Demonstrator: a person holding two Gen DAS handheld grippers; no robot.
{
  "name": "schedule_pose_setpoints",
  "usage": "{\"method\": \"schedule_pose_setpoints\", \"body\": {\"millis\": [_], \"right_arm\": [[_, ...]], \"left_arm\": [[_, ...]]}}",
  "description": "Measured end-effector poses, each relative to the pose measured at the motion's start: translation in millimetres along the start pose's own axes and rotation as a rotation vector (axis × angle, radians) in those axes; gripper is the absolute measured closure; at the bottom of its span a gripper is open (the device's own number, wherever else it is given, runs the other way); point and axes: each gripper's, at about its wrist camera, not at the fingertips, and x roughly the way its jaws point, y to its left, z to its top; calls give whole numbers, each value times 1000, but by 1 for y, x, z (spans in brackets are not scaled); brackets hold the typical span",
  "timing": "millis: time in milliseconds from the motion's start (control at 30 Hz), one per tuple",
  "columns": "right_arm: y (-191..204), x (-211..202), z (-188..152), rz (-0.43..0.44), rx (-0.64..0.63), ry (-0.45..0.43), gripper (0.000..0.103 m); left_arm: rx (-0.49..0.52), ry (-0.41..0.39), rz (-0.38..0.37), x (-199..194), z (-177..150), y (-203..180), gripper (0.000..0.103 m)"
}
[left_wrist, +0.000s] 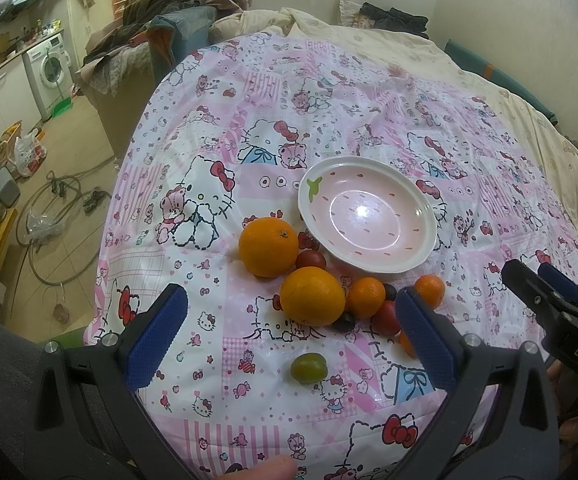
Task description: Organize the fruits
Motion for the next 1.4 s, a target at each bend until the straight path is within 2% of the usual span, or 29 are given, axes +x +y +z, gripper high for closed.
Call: {"method": "schedule_pose_setpoints", "body": {"millis": [800, 1033, 1233, 1400], "right_arm": [[1, 1, -1, 2, 1, 3, 0], [-2, 0, 3, 8, 26, 9, 0], [-16, 2, 21, 49, 53, 62, 0], [-30, 24, 37, 97, 99, 188, 0]], "left_arm": [[0, 3, 2, 2, 1, 1, 1], [-7, 26, 3, 6, -1, 4, 1], [-4, 89, 12, 9, 13, 1, 1], [-41, 208, 13, 28, 28, 9, 1]]}}
